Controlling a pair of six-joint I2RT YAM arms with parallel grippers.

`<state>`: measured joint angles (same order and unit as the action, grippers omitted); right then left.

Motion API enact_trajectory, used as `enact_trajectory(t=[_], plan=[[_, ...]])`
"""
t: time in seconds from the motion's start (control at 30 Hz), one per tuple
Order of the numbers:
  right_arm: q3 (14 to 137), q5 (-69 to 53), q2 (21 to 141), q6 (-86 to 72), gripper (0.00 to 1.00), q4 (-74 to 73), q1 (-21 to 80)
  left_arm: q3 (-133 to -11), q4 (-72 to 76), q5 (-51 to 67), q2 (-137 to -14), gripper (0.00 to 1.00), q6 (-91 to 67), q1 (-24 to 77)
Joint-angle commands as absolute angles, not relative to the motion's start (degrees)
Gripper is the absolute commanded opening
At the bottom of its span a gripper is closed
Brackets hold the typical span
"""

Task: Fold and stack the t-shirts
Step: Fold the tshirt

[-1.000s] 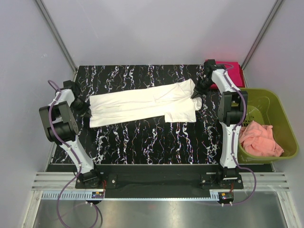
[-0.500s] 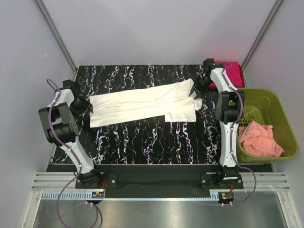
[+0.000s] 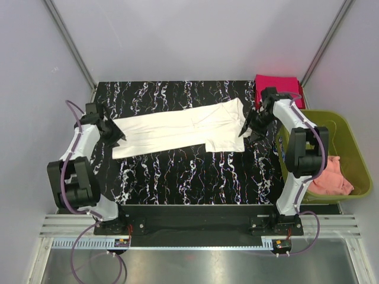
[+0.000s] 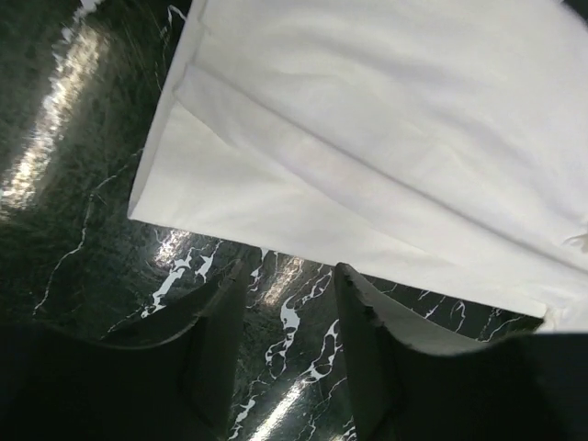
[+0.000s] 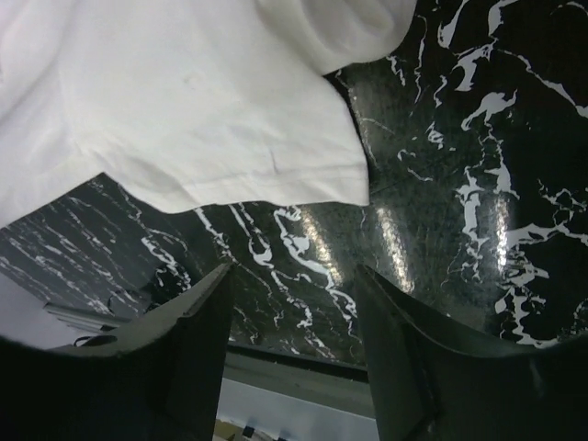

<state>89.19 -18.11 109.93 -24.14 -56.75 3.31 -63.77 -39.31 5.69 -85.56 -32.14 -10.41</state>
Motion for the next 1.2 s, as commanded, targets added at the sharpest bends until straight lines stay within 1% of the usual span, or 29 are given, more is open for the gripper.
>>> enact_trajectory(t=[0.0, 0.07, 0.1, 0.2, 0.33, 0.83, 1.0, 1.07, 1.1, 1.17], plan=[[85.3, -17.9, 109.1, -22.0, 0.61, -50.4, 3.3, -62.8, -34.9, 12.1, -89.5, 0.43, -31.4, -10.2], [85.5, -16.4, 111.4, -21.0, 0.55, -51.5, 3.0, -63.0, -35.0, 13.4, -90.8, 0.42, -31.1, -10.1], [85.5, -16.7, 112.7, -21.0, 0.54, -51.7, 3.0, -63.5, -35.6, 13.5, -92.1, 0.41, -30.9, -10.1], [84.1, -16.5, 113.0, -21.8, 0.54, -50.9, 2.9, -64.7, -37.2, 14.2, -94.0, 0.41, -30.1, -10.1], [81.0, -17.3, 112.6, -23.4, 0.52, -49.0, 2.5, -64.6, -37.2, 13.8, -93.1, 0.41, -29.6, -10.1], [78.4, -18.8, 115.3, -25.5, 0.41, -45.6, 1.4, -64.0, -38.7, 12.4, -90.7, 0.41, -28.5, -10.1], [77.5, -19.9, 115.8, -25.4, 0.38, -44.9, 1.3, -64.4, -38.4, 12.4, -91.8, 0.39, -28.7, -10.1], [77.2, -20.0, 115.8, -25.5, 0.38, -44.8, 1.4, -64.8, -38.5, 12.5, -92.4, 0.38, -28.7, -10.2], [77.2, -19.8, 115.7, -25.3, 0.38, -44.9, 1.3, -64.9, -38.4, 12.7, -92.4, 0.36, -28.4, -10.1], [77.3, -19.5, 115.3, -25.1, 0.38, -44.9, 1.3, -65.0, -37.8, 14.0, -92.9, 0.36, -27.9, -10.1]])
